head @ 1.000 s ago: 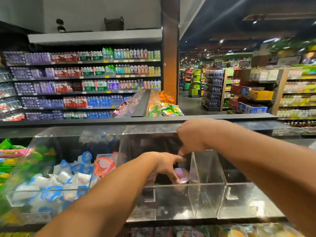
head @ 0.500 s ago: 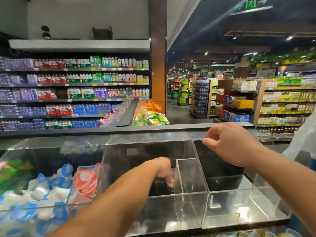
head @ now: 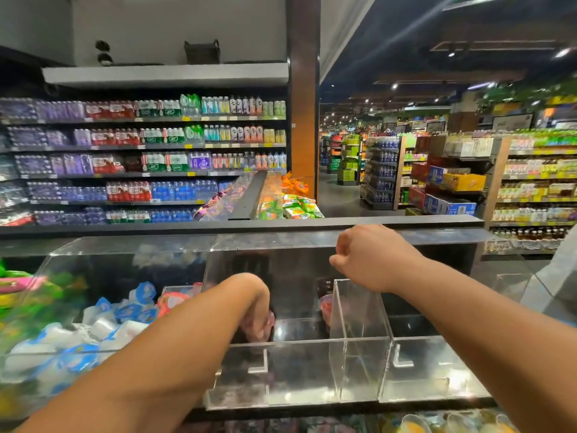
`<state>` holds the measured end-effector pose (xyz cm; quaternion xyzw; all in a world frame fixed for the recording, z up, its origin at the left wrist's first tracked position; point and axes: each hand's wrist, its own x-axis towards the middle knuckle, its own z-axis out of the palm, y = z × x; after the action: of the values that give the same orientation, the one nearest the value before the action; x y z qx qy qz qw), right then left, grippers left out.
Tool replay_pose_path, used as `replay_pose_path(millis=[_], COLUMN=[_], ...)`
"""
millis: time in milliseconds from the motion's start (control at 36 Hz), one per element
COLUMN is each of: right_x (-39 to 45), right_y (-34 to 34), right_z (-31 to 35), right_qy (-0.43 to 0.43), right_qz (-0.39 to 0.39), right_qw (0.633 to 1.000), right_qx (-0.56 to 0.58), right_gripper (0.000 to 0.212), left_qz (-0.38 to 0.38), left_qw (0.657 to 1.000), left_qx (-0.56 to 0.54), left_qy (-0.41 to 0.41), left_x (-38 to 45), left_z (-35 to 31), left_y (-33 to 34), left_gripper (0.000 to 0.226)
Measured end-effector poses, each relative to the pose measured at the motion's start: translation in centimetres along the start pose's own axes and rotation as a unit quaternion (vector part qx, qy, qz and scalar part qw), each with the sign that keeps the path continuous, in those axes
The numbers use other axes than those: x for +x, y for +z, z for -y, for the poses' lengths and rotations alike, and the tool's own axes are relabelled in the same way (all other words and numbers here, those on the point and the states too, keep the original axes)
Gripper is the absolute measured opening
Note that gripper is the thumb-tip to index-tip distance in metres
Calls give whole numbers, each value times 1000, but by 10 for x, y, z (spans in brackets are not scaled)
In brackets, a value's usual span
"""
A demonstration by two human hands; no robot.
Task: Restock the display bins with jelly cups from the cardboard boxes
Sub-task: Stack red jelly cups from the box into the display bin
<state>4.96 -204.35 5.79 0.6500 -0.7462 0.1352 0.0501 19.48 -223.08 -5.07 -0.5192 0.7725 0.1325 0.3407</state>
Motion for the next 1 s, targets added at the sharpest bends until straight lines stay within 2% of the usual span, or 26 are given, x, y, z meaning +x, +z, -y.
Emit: replay_pose_path(millis=[28, 83, 111, 167, 222, 306, 389, 500, 667, 722, 861, 944, 1000], right_x=[0, -2, -3, -7, -11, -16, -21, -23, -21, -17, 2, 16, 19], right_y=[0, 1, 0, 0, -1, 1, 4, 6, 10, 10, 8, 9, 12], right_z=[1, 1, 0, -3, -9, -20, -30, -39, -37, -29, 20, 69, 110], right_qy=[-1, -4, -6, -6, -2, 8, 19, 28, 15, 2, -63, -101, -134], right_qz=[2, 6, 8, 8, 4, 5, 6, 10, 7, 3, 5, 11, 3], right_qw=[1000, 1000, 1000, 1000, 1000, 999, 999, 999, 1000, 1000, 998, 995, 991], right_qx=[-1, -7, -11, -17, -22, -33, -37, -30, -27, -21, -18, -8, -7], right_gripper=[30, 30, 30, 30, 30, 30, 28, 26, 26, 25, 26, 27, 32], left_qz=[7, -33, -44, -31, -24, -51, -99, -179, -168, -186, -316, -383, -413], left_qw=[999, 996, 993, 988, 988, 994, 993, 979, 984, 980, 945, 918, 908], left_qx=[39, 86, 102, 133, 139, 85, 26, 39, 6, 2, 8, -29, -43], left_qy=[-9, 12, 43, 69, 64, 56, 59, 92, 66, 66, 78, 93, 53], left_x=[-3, -5, -9, -16, -11, -4, 5, -1, -8, -15, -71, -127, -163], left_z=[5, 7, 4, -7, -13, -16, -31, -62, -65, -60, -35, 3, 44], left_y=[3, 6, 7, 8, 6, 1, -1, -2, -1, 1, 6, 16, 31], left_gripper=[19, 27, 24, 33, 18, 13, 30, 38, 47, 48, 33, 34, 34])
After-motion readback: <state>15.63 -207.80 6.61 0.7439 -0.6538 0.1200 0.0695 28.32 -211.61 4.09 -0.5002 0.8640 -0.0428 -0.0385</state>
